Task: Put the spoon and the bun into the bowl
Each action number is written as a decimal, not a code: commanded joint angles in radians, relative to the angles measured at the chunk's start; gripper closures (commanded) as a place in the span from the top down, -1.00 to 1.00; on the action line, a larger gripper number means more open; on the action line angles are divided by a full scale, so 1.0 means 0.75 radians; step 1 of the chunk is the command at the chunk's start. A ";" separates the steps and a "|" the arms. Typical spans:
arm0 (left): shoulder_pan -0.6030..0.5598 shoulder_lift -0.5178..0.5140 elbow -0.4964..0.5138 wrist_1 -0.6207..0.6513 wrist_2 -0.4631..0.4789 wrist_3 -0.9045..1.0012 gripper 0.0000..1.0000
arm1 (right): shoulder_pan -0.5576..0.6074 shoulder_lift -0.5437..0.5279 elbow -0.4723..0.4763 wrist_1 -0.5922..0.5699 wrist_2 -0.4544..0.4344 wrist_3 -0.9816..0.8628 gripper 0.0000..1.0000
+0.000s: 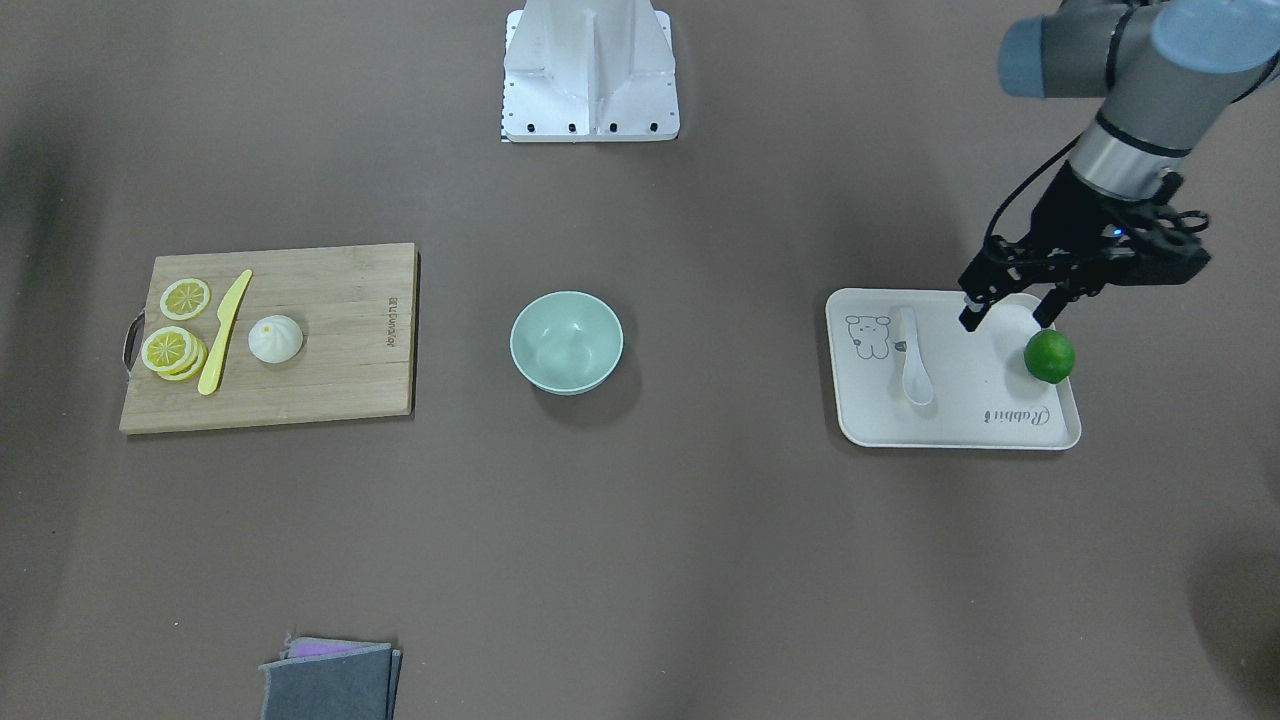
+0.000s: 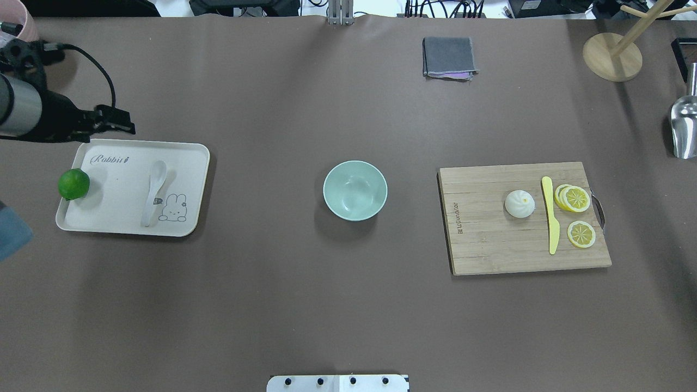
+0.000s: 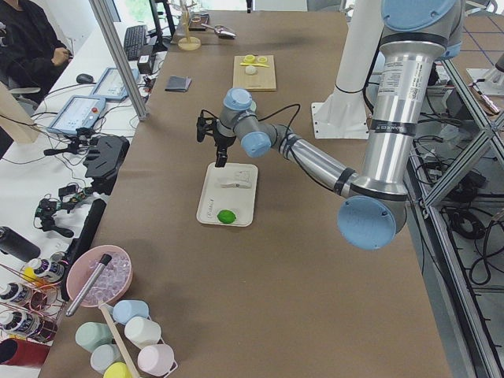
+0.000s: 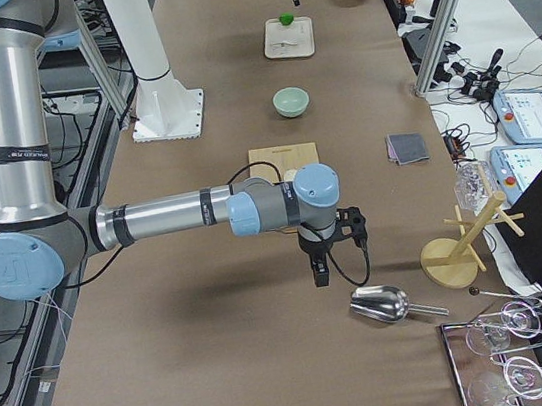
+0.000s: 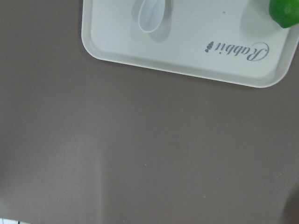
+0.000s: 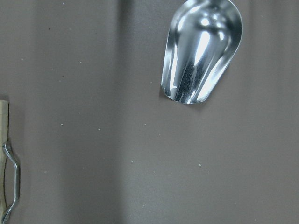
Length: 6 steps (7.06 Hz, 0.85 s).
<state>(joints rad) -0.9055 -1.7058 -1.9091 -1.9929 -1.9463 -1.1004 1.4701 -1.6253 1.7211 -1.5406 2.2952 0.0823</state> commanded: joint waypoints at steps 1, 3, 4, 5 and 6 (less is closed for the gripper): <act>0.204 0.033 0.013 -0.016 0.240 0.025 0.78 | -0.025 0.026 -0.002 0.001 -0.003 0.001 1.00; 0.289 0.029 0.135 -0.134 0.312 0.029 0.93 | -0.033 0.009 -0.036 0.118 0.002 -0.001 1.00; 0.309 0.031 0.201 -0.236 0.312 0.050 0.93 | -0.033 -0.005 -0.112 0.263 0.046 0.015 1.00; 0.307 0.035 0.212 -0.249 0.312 0.121 0.93 | -0.033 0.011 -0.127 0.283 0.065 0.153 1.00; 0.309 0.039 0.230 -0.249 0.312 0.146 0.93 | -0.038 0.013 -0.119 0.287 0.083 0.197 1.00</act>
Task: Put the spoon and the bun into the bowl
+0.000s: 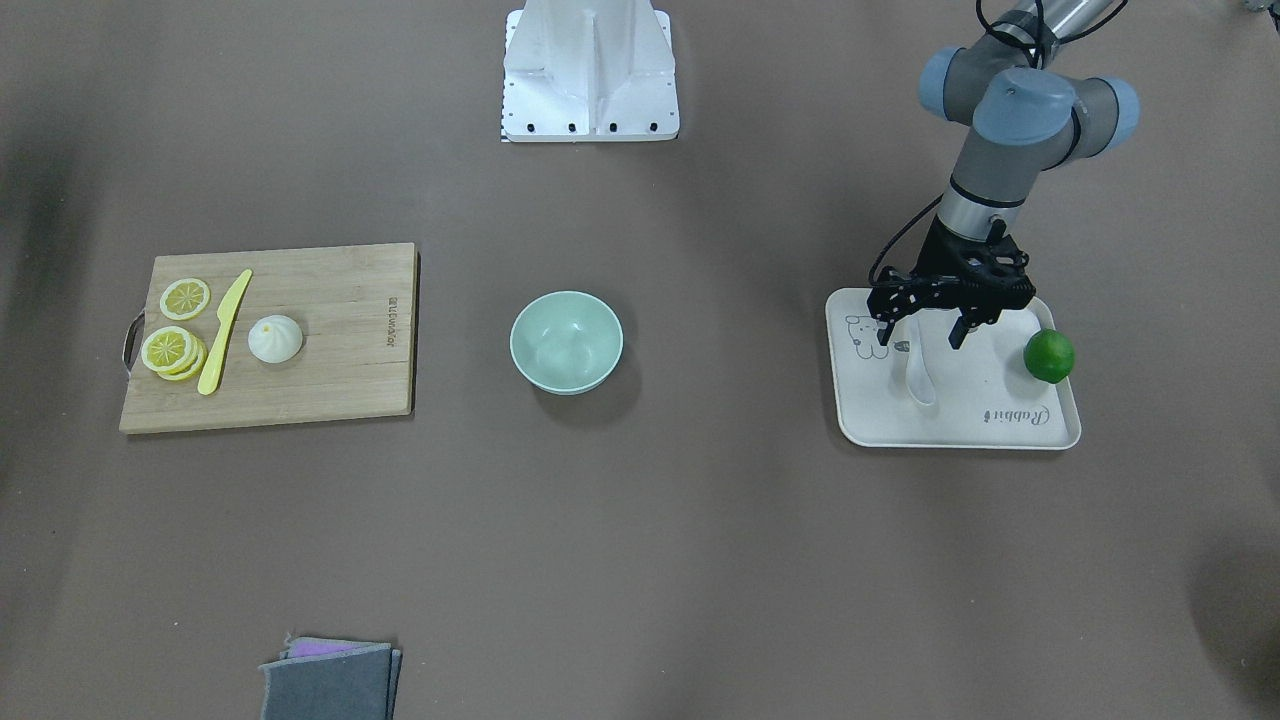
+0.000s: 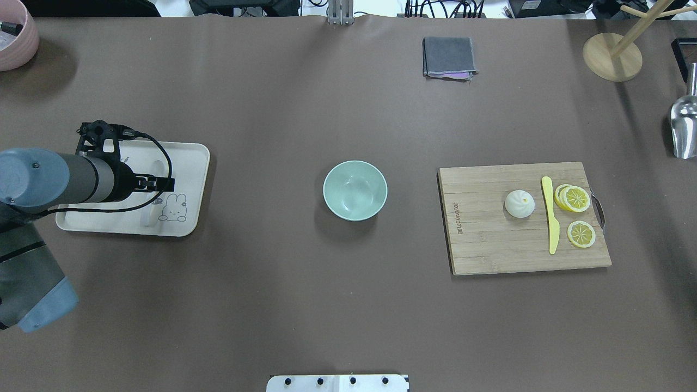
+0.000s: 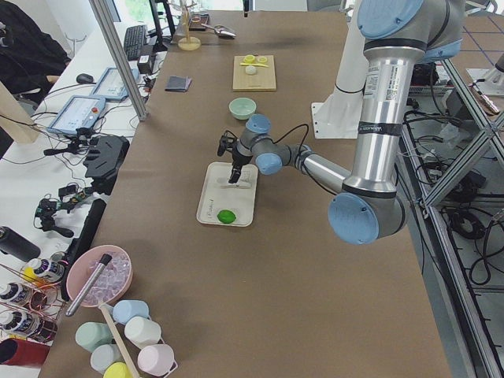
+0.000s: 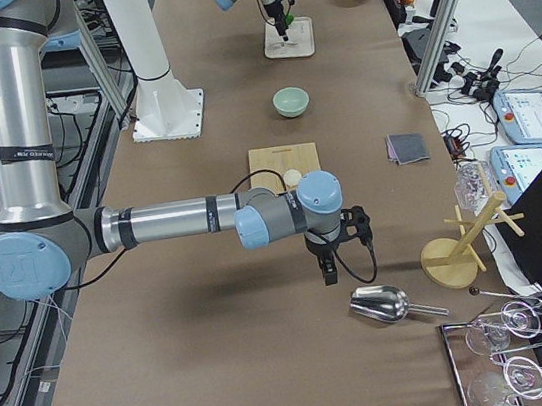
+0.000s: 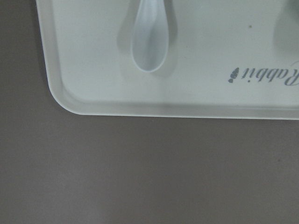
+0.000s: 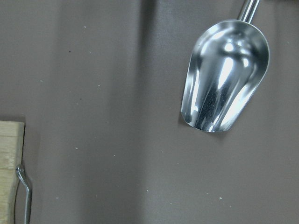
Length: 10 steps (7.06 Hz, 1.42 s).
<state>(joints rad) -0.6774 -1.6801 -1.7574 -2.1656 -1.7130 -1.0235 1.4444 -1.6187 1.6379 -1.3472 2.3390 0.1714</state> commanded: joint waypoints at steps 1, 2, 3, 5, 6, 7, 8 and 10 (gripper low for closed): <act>0.005 0.005 0.032 -0.019 0.001 0.049 0.88 | -0.011 0.007 -0.006 0.031 0.031 0.078 1.00; 0.007 0.005 0.054 -0.017 0.001 0.060 0.79 | -0.013 0.007 -0.006 0.031 0.033 0.078 1.00; 0.007 0.005 0.079 -0.019 0.001 0.070 0.78 | -0.013 0.007 -0.006 0.041 0.057 0.078 1.00; 0.007 0.005 0.067 -0.019 -0.005 0.066 0.44 | -0.013 0.007 -0.006 0.050 0.062 0.080 1.00; 0.007 0.003 0.061 -0.019 -0.007 0.066 0.38 | -0.013 0.009 -0.006 0.050 0.062 0.082 1.00; 0.007 0.003 0.061 -0.019 -0.005 0.066 0.22 | -0.013 0.009 -0.006 0.050 0.062 0.090 1.00; 0.007 0.003 0.063 -0.019 -0.005 0.066 0.20 | -0.013 0.009 -0.006 0.050 0.062 0.093 1.00; 0.028 0.003 0.065 -0.019 -0.001 0.064 0.05 | -0.015 0.009 -0.006 0.050 0.062 0.093 1.00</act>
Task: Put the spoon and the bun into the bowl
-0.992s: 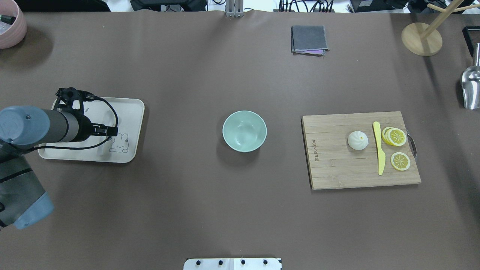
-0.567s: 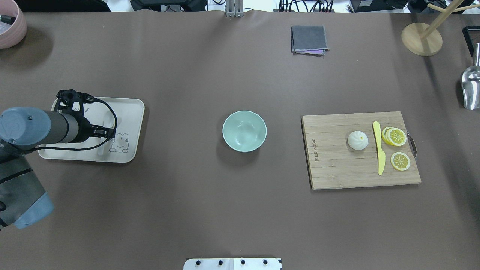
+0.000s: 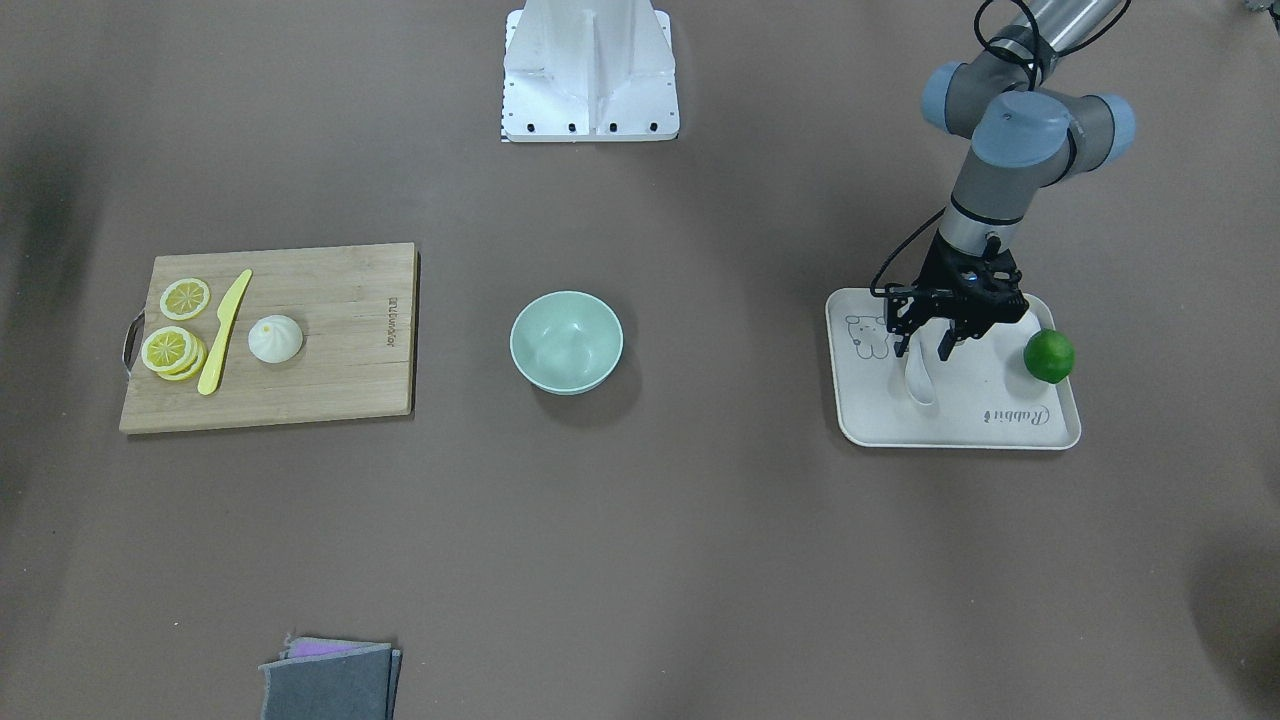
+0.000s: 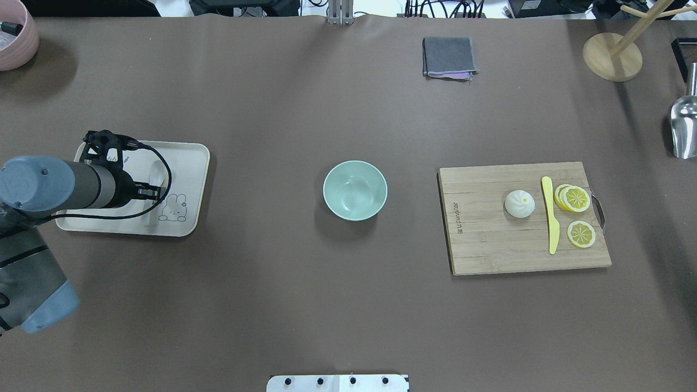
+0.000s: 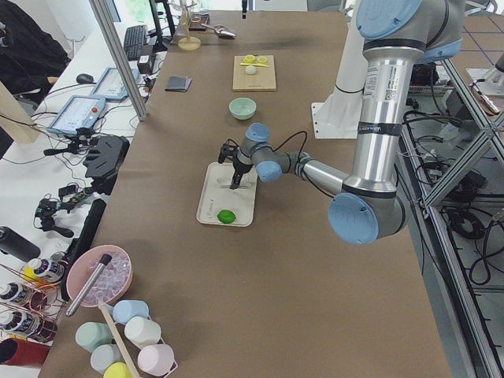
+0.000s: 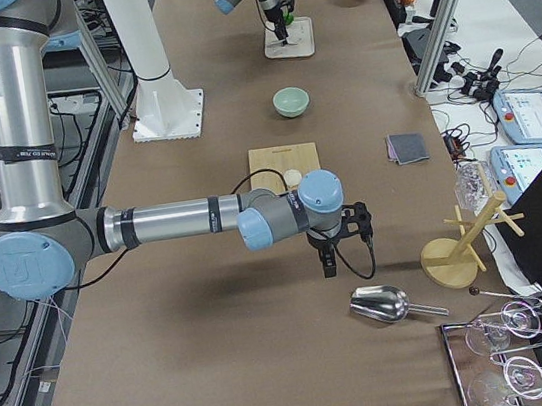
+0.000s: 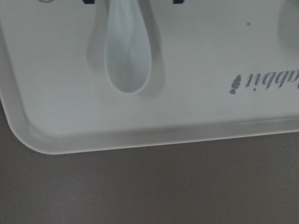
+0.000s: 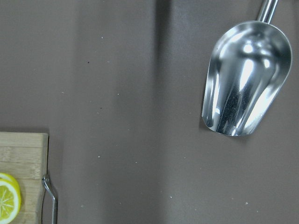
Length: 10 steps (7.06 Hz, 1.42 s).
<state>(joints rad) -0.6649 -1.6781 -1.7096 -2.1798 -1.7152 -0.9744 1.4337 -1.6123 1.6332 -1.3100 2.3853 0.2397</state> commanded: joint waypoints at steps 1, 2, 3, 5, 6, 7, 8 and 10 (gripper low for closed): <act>0.015 0.000 -0.001 0.000 0.002 -0.004 -0.33 | 0.001 0.000 0.001 0.000 0.000 0.002 1.00; 0.015 0.000 -0.003 0.000 0.002 -0.010 -0.67 | 0.001 0.000 0.001 0.000 0.000 0.002 1.00; 0.015 0.002 -0.013 0.000 0.002 -0.012 -1.00 | 0.001 0.000 0.001 0.000 0.000 0.002 1.00; -0.005 0.020 -0.141 0.018 -0.040 -0.004 -1.00 | 0.001 0.016 0.007 0.002 0.014 0.024 1.00; -0.042 0.016 -0.215 0.067 -0.118 -0.002 -1.00 | -0.015 0.031 0.045 0.002 0.024 0.101 1.00; -0.085 -0.053 -0.246 0.122 -0.159 -0.004 -1.00 | -0.091 0.031 0.135 0.002 0.025 0.207 1.00; -0.083 -0.154 -0.277 0.240 -0.163 -0.018 -1.00 | -0.195 0.047 0.202 0.004 0.023 0.332 1.00; -0.052 -0.329 -0.283 0.411 -0.121 -0.057 -1.00 | -0.460 0.106 0.313 0.037 -0.176 0.571 1.00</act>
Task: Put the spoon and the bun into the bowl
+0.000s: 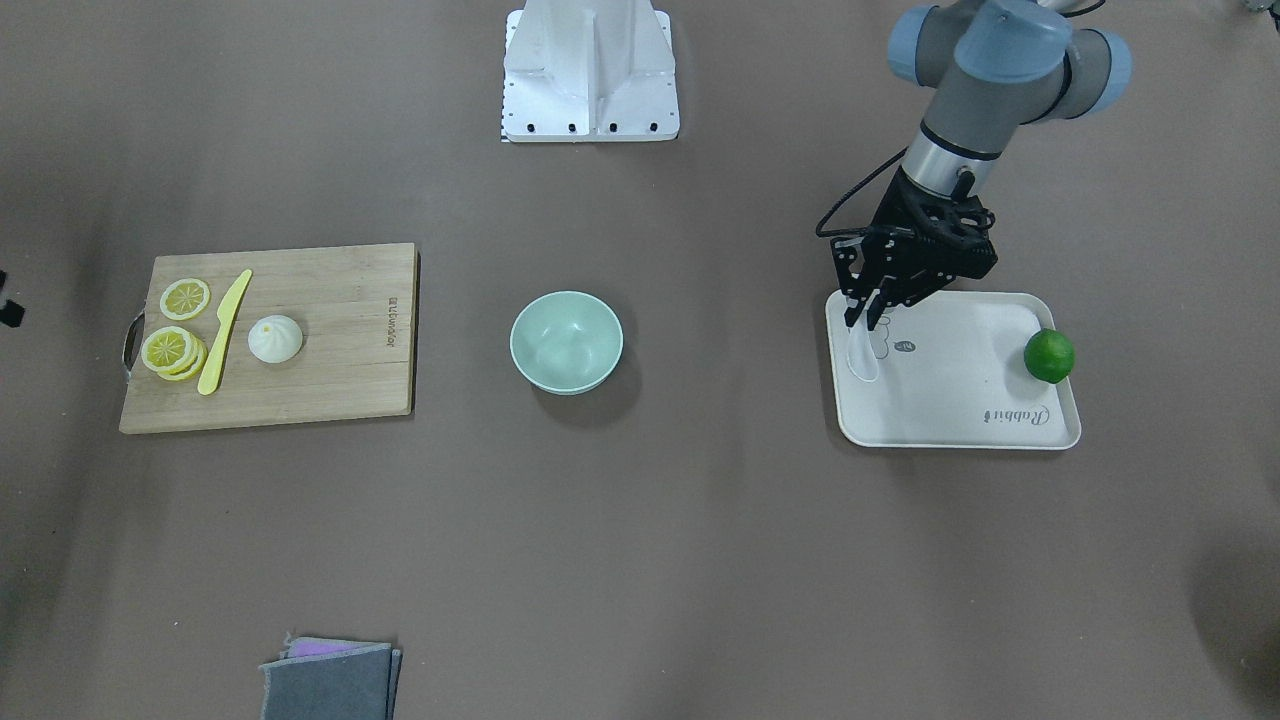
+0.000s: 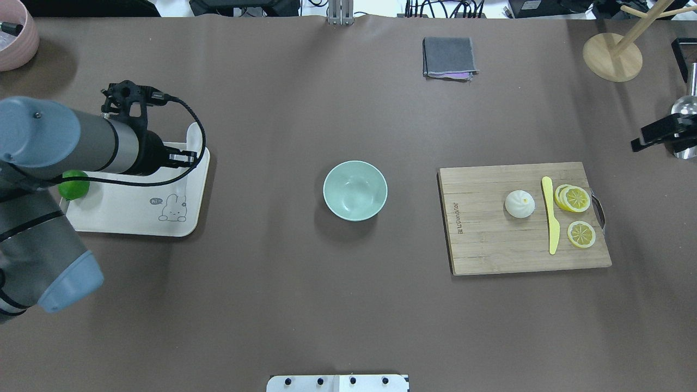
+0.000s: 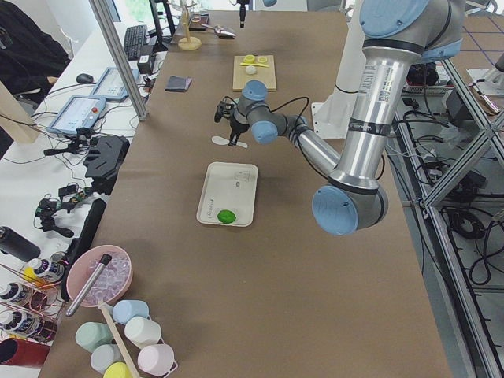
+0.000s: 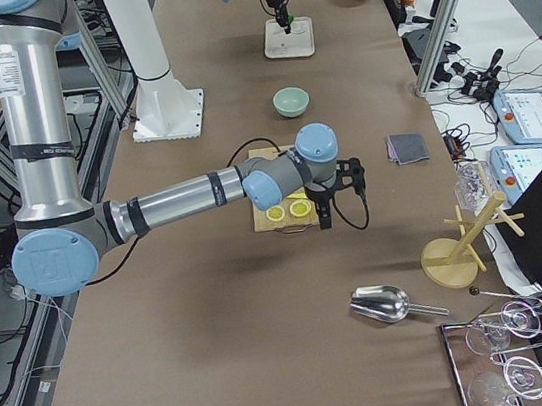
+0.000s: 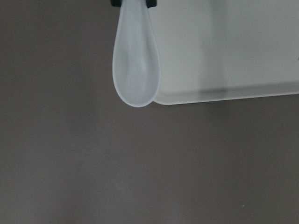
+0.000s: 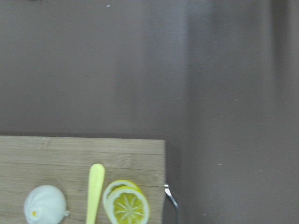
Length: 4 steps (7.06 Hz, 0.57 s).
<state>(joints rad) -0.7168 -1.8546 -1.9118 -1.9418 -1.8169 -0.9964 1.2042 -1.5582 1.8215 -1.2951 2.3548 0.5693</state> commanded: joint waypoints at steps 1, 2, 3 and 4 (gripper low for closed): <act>0.072 -0.126 0.004 0.098 0.046 -0.072 -1.00 | -0.277 0.073 0.065 0.021 -0.212 0.282 1.00; 0.129 -0.171 0.013 0.130 0.137 -0.077 -1.00 | -0.363 0.120 0.065 0.019 -0.263 0.359 1.00; 0.202 -0.253 0.025 0.212 0.209 -0.089 -1.00 | -0.469 0.134 0.063 0.019 -0.353 0.390 1.00; 0.254 -0.314 0.029 0.279 0.252 -0.137 -1.00 | -0.533 0.135 0.052 0.019 -0.403 0.398 1.00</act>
<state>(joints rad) -0.5800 -2.0301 -1.8963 -1.7942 -1.6783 -1.0670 0.8796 -1.4664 1.8665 -1.2810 2.1114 0.8438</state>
